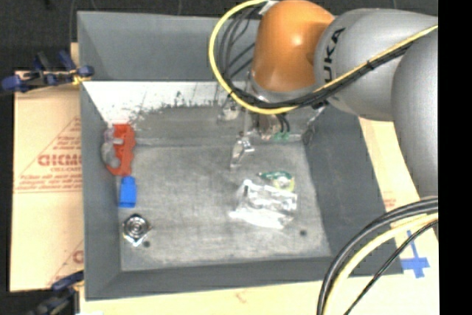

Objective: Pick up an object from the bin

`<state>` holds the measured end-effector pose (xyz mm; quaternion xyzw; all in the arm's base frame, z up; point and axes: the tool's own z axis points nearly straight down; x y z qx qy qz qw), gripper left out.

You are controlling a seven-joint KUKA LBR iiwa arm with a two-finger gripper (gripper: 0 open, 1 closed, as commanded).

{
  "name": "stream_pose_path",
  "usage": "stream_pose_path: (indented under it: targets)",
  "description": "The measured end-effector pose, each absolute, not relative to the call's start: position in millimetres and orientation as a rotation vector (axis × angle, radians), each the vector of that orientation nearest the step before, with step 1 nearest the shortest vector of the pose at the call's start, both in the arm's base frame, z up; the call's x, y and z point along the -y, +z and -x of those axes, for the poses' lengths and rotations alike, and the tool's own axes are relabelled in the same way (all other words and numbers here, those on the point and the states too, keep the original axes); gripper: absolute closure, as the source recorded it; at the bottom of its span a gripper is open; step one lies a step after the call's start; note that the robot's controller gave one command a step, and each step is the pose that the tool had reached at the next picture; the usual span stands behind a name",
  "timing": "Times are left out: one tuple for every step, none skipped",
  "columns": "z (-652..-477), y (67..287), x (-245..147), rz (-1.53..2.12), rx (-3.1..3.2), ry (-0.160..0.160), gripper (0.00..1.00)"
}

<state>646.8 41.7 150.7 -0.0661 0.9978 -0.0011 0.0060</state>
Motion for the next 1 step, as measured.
stream_pose_path:
  targets:
    - [-580.8, 166.7, 24.1, 0.127, -3.139, -0.002, 0.0]
